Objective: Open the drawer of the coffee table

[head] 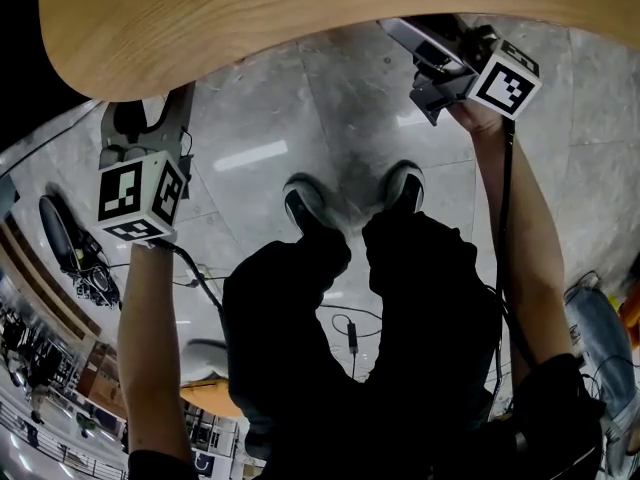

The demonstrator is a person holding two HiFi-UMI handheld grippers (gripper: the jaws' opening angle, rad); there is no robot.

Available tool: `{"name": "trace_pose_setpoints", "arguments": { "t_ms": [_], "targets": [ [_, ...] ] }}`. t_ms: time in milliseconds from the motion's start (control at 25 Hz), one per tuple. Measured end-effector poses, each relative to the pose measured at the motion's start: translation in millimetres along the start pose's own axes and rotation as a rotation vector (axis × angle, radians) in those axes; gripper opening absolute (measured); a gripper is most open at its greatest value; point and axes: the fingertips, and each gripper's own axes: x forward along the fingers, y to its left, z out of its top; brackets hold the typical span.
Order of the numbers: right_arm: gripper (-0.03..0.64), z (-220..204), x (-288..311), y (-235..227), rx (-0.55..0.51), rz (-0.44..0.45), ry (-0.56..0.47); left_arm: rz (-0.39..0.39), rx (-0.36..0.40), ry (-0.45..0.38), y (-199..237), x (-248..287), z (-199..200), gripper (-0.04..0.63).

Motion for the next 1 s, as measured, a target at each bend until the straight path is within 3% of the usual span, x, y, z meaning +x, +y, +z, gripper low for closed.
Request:
{"name": "trace_pose_setpoints", "arguments": {
  "t_ms": [240,680,1000],
  "targets": [
    [0.448,-20.6,-18.8,16.0,0.015,-0.044,0.020,-0.019,-0.030,0.031,-16.7,-22.8,-15.5,0.276],
    [0.446,-90.0,-89.8,62.2,0.091,-0.146,0.104,-0.101,-0.076,0.188,-78.5,-93.1,-71.9,0.276],
    [0.458,-122.2,-116.5,85.6,0.138,-0.176,0.181,-0.099,-0.140,0.280,-99.5,-122.3,-93.8,0.276]
  ]
}}
